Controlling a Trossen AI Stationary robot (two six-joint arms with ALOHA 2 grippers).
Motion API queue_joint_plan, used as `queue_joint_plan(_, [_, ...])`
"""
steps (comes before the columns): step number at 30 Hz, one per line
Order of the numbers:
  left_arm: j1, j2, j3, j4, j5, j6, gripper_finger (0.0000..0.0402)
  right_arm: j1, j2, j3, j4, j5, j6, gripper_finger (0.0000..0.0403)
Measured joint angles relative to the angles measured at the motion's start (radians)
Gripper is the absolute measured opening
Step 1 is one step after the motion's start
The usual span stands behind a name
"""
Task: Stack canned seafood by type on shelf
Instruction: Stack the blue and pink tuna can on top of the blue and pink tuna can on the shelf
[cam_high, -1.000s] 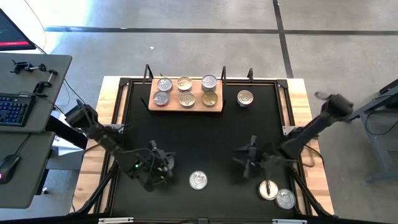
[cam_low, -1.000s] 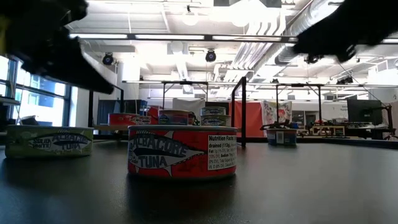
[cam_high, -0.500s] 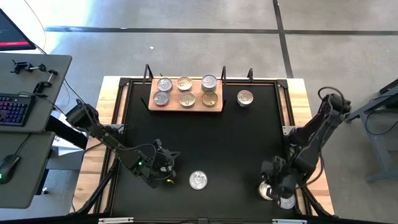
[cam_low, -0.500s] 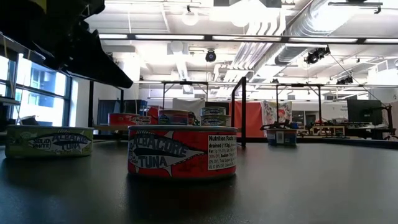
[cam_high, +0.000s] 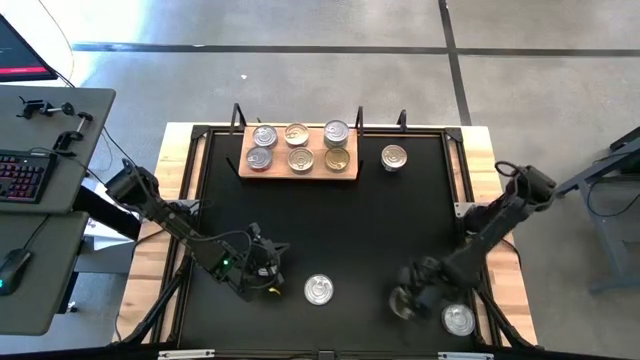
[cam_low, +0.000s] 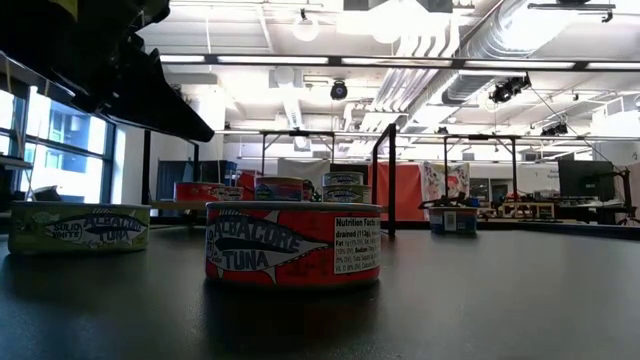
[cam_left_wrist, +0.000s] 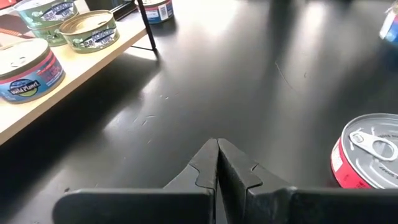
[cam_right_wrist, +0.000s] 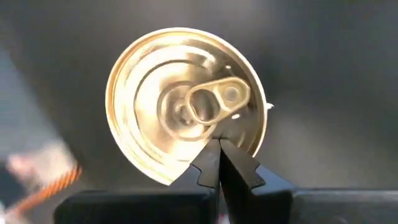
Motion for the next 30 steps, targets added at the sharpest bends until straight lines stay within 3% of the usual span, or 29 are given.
queue_joint_plan(4, [0.009,0.000,0.000,0.000,0.000,0.000,0.0000,-0.135,0.005,-0.005,0.061,0.167,-0.197,0.0000])
queue_joint_plan(10, [0.014,0.000,0.000,0.003,0.005,0.000,0.0000,-0.342,0.012,-0.012,0.266,0.337,-0.534,0.0000])
queue_joint_plan(15, [0.020,0.000,0.000,0.089,0.167,0.102,0.0000,-0.469,0.011,-0.012,0.501,0.639,-0.727,0.0000])
queue_joint_plan(18, [0.029,0.021,0.000,0.190,0.230,0.205,0.0000,-0.502,0.010,-0.012,0.634,0.737,-0.857,0.0000])
queue_joint_plan(22, [0.057,0.080,0.000,0.369,0.234,0.380,0.0000,-0.493,-0.025,-0.010,0.637,0.742,-0.940,0.0000])
queue_joint_plan(24, [0.087,0.122,0.000,0.469,0.245,0.433,0.0001,-0.478,-0.054,-0.010,0.546,0.692,-0.910,0.0000])
queue_joint_plan(30, [0.264,0.219,0.059,0.556,0.533,0.645,0.0036,-0.415,-0.089,-0.011,0.199,0.402,-0.633,0.0000])
